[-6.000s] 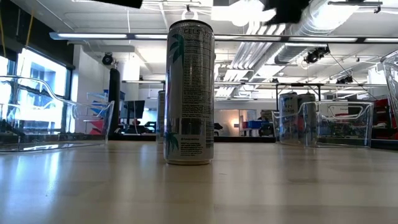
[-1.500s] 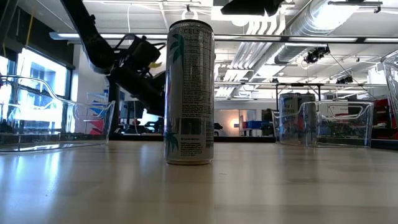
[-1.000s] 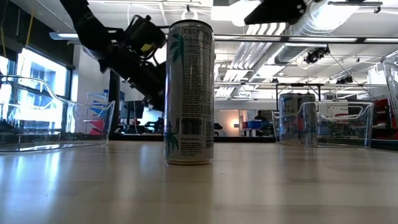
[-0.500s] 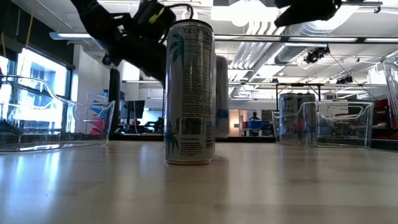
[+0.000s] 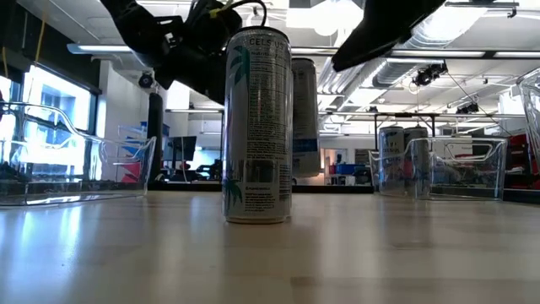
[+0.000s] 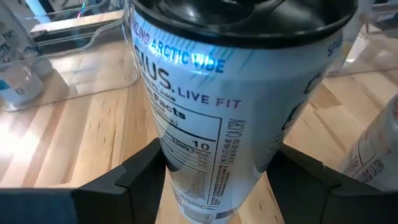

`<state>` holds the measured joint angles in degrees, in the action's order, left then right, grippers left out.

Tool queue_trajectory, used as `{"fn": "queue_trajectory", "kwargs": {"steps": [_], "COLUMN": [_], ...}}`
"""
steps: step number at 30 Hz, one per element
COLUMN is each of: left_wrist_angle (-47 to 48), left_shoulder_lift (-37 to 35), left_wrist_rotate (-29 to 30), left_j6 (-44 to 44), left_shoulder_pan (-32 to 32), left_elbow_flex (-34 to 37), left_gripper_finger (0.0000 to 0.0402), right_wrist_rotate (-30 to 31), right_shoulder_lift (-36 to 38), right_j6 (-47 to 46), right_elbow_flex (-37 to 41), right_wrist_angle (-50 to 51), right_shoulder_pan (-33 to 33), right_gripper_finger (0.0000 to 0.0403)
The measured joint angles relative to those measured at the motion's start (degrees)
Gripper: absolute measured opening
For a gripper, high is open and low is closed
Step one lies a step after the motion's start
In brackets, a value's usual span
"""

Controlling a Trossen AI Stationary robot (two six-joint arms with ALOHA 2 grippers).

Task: Sort soda cans
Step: Put the white-blue soda can into the top transparent bin

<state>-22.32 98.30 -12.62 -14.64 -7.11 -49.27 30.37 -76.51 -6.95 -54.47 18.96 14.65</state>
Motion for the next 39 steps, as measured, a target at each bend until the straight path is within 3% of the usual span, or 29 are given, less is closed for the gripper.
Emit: {"fn": "queue_trajectory", "kwargs": {"steps": [3, 7, 12, 16, 24, 32, 39], "left_wrist_angle": [1.2, 1.7, 3.5, 4.7, 5.7, 6.6, 10.5], "left_shoulder_lift": [0.0, 0.0, 0.0, -0.1, -0.1, -0.1, -0.4], "left_wrist_rotate": [0.0, 0.1, 0.2, 0.2, 0.0, 0.5, 4.6], "left_j6": [0.0, -0.6, -0.6, -0.7, -1.1, -0.6, 2.7], "left_shoulder_pan": [0.0, 0.0, 0.0, 0.0, 0.0, 0.1, -1.6], "left_elbow_flex": [0.0, 0.0, 0.0, 0.0, 0.0, 0.0, -0.3], "left_gripper_finger": [0.0237, 0.0238, 0.0239, 0.024, 0.024, 0.0259, 0.0282], "right_wrist_rotate": [-6.0, -18.9, -20.9, -27.4, -33.9, -33.8, -26.3], "right_shoulder_lift": [0.0, -1.4, -4.8, -7.6, -12.1, -13.1, -11.3], "right_j6": [2.4, 8.9, 12.5, 13.6, 13.4, 12.4, 3.2], "right_elbow_flex": [0.0, 0.0, 0.0, 0.0, 0.0, 0.0, 0.0], "right_wrist_angle": [-0.1, -2.2, -7.3, -12.8, -19.1, -20.0, -17.1], "right_shoulder_pan": [-4.7, -9.1, -11.7, -13.7, -15.6, -15.4, -15.1], "right_gripper_finger": [0.0305, 0.0305, 0.0305, 0.0305, 0.0301, 0.0239, 0.0239]}}
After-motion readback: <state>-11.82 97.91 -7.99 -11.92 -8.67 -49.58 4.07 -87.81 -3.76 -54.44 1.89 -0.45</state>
